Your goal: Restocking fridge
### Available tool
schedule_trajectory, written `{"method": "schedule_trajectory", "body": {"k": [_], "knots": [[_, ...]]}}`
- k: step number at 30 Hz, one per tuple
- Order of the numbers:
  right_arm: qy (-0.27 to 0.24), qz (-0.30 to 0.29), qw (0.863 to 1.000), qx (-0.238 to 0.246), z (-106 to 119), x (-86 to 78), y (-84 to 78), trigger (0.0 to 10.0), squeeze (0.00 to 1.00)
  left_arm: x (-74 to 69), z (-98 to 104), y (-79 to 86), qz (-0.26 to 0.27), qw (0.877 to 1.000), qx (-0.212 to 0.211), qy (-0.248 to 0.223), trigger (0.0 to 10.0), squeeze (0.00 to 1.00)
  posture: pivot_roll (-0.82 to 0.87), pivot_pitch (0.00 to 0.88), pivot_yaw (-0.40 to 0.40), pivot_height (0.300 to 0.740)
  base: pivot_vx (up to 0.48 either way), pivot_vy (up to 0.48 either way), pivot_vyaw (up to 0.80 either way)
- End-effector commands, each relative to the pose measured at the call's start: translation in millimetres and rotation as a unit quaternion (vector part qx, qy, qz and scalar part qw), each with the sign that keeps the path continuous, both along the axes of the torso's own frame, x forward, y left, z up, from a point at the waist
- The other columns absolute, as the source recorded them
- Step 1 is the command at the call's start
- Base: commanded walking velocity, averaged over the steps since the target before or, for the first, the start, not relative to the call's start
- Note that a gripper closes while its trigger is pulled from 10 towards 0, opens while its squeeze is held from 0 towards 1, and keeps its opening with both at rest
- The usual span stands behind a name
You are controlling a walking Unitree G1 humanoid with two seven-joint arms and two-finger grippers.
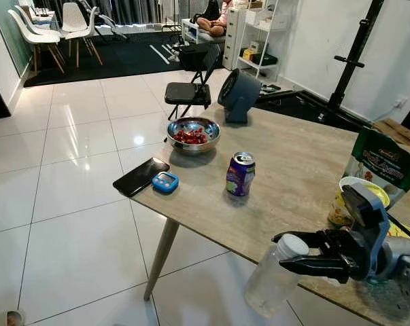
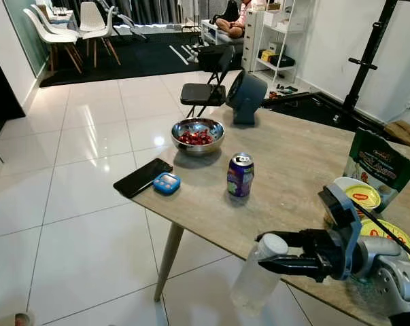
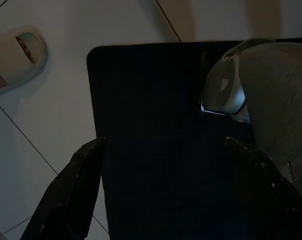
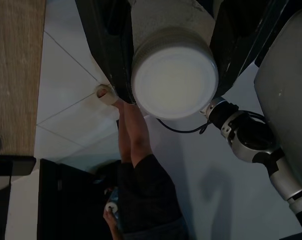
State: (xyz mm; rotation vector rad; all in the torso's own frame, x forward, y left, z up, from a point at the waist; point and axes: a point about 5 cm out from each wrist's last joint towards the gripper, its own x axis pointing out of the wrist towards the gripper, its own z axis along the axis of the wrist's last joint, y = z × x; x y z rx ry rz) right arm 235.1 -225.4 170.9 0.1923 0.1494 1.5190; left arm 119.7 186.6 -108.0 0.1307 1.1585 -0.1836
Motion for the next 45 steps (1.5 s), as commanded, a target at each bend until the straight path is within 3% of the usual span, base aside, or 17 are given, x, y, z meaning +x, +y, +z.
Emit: {"method": "schedule_trajectory", "body": {"k": [1,23,29,35,38,40,41,43,44,45], "knots": [[-0.009,0.009,1.0,0.011,5,-1.0,3.4,10.0,0.0,-3.8,-2,-7.9,-0.001,1.0,-0.015,0.006,10.0,0.0,-0.02,0.0,-0.025,0.74,0.0,0.0,0.0],[0.045,-0.022,0.999,-0.017,-22,-3.7,-2.4,10.0,0.0,-4.8,-2,-9.6,-0.007,1.0,-0.014,0.009,10.0,0.0,-0.02,0.0,-0.026,0.74,-0.302,0.0,0.0],[0.071,-0.066,0.993,-0.061,-42,-0.9,-12.6,10.0,0.0,-4.6,-3,-12.6,-0.007,1.0,-0.015,0.01,10.0,0.0,-0.02,0.0,-0.027,0.74,-0.363,0.0,0.0],[0.114,-0.184,0.965,-0.148,-90,4.1,-33.4,10.0,0.0,-4.1,-3,-14.8,-0.006,1.0,-0.013,0.011,10.0,0.0,-0.03,0.0,-0.03,0.74,0.0,0.0,0.0],[0.132,-0.214,0.954,-0.161,-105,1.0,-38.6,10.0,0.0,-5.0,-3,-13.4,-0.007,1.0,-0.012,0.012,10.0,0.0,-0.03,0.0,-0.031,0.74,0.0,0.0,0.0],[0.161,-0.267,0.932,-0.187,-126,-4.2,-45.9,10.0,0.0,-6.4,-3,-10.9,-0.006,1.0,-0.01,0.013,10.0,0.0,-0.03,0.0,-0.029,0.74,0.0,0.0,0.0],[0.161,-0.267,0.932,-0.187,-126,-4.2,-45.9,10.0,0.0,-6.4,-3,-10.9,-0.006,1.0,-0.01,0.013,10.0,0.0,-0.03,0.0,-0.029,0.74,0.0,0.0,0.0],[0.19,-0.319,0.903,-0.216,-148,-11.8,-51.8,10.0,0.0,-7.3,-3,-9.1,-0.008,1.0,-0.008,0.014,10.0,0.0,-0.03,0.0,-0.028,0.74,0.0,0.0,0.0],[0.19,-0.319,0.903,-0.216,-148,-11.8,-51.8,10.0,0.0,-7.3,-3,-9.1,-0.008,1.0,-0.008,0.014,10.0,0.0,-0.03,0.0,-0.028,0.74,0.0,0.0,0.0],[0.2,-0.345,0.887,-0.233,-159,-15.9,-53.9,10.0,0.0,-7.7,-3,-8.4,-0.009,1.0,-0.008,0.015,10.0,0.0,-0.03,0.0,-0.028,0.74,0.0,0.0,0.0]]}}
